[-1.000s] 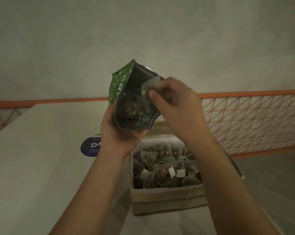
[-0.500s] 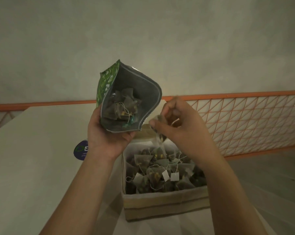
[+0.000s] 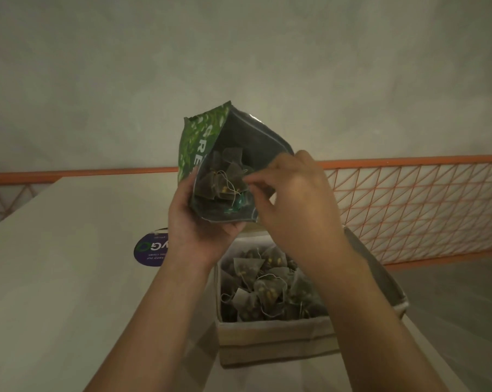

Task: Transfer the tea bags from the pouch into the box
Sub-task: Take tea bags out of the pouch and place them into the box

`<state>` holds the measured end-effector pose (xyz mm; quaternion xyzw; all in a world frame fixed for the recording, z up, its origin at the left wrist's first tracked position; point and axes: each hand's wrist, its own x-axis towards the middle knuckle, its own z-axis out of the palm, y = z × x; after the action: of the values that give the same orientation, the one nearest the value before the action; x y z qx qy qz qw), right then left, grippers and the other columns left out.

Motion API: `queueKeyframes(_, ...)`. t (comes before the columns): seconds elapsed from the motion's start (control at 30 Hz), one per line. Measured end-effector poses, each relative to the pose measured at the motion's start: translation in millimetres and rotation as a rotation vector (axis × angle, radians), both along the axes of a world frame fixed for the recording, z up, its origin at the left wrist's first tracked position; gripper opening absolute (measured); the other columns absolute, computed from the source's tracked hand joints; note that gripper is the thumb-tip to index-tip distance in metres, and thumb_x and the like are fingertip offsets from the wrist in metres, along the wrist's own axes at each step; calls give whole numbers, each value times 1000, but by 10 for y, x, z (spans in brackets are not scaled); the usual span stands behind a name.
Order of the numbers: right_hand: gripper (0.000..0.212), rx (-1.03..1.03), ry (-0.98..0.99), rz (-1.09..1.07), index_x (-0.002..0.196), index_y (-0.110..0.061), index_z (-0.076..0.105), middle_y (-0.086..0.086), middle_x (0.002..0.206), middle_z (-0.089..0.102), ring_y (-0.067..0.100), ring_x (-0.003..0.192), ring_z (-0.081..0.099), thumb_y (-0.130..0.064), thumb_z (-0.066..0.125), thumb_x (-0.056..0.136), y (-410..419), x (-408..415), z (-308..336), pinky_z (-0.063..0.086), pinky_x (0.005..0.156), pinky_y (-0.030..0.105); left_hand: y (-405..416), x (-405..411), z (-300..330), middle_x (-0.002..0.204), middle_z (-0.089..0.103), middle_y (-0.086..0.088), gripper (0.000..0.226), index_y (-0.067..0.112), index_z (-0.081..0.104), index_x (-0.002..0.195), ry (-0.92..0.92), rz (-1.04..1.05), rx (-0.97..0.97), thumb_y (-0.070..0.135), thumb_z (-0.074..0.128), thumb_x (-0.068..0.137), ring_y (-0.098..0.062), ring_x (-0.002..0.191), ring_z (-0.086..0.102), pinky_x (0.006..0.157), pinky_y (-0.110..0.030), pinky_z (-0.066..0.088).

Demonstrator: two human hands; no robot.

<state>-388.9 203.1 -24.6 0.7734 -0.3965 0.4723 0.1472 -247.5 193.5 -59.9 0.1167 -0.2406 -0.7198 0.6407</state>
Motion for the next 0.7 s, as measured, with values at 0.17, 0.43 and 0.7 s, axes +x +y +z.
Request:
queueKeyframes(0.17,29,162,358,-140,113,-16,69,6,111,63,24,108,48,-11,59,87,-39,231,196,39,94,35,28,-65,0,114,71,-10,45,12,70,114,-25,13,10,42,56,83,-25,97,68,75,-32,60)
queueKeyframes(0.43,28,325,491,-304,116,-12,64,14,130,44,29,123,37,-21,56,91,-140,330,180,39,103,39,-10,-63,-47,128,67,-13,48,13,65,128,-38,29,54,44,43,98,-28,108,66,77,-36,61)
queueKeyframes(0.7,12,528,220,-59,85,-22,57,-2,85,65,15,79,63,-21,70,86,-110,132,177,52,70,28,-28,-59,-77,113,72,-14,48,10,81,97,-62,66,59,43,46,98,-28,97,69,88,-36,51)
